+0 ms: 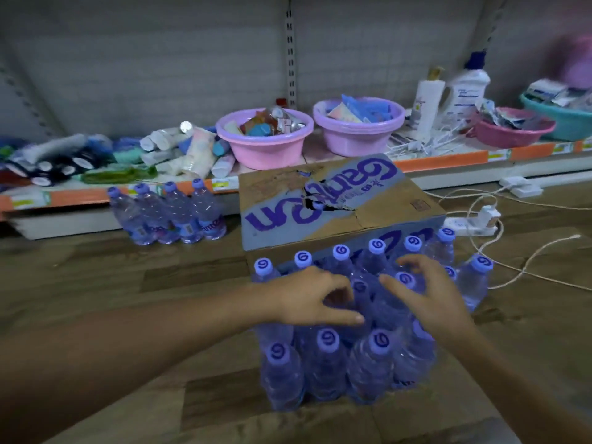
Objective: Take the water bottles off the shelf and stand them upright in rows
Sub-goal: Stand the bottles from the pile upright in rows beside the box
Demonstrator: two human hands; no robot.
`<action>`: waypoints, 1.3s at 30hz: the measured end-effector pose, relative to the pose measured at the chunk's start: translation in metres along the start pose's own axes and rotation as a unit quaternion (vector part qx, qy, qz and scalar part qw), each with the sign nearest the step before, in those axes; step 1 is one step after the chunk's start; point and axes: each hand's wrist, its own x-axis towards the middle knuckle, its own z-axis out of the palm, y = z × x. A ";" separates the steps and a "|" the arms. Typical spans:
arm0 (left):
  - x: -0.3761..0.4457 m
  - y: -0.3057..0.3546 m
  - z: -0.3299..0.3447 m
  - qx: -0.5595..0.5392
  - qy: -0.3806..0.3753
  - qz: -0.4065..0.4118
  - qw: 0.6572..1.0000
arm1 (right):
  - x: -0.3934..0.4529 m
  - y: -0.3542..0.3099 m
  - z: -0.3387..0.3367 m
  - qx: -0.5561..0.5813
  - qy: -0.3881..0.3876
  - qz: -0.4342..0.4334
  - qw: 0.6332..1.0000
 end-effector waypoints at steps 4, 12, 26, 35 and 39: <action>-0.057 -0.087 -0.037 0.031 0.076 -0.119 0.989 | 0.019 -0.061 0.044 0.017 -0.112 -0.061 0.992; -0.121 -0.265 -0.067 -0.067 0.261 -0.363 0.892 | 0.091 -0.144 0.205 -0.030 -0.238 -0.110 0.965; -0.006 -0.429 -0.117 -0.172 0.354 -0.414 0.821 | 0.261 -0.153 0.409 -0.002 -0.120 0.055 0.991; -0.004 -0.441 -0.089 -0.017 0.328 -0.418 0.847 | 0.283 -0.134 0.437 -0.071 -0.109 0.024 0.991; -0.006 -0.439 -0.100 0.009 0.299 -0.417 0.858 | 0.286 -0.134 0.439 -0.111 -0.125 0.009 0.986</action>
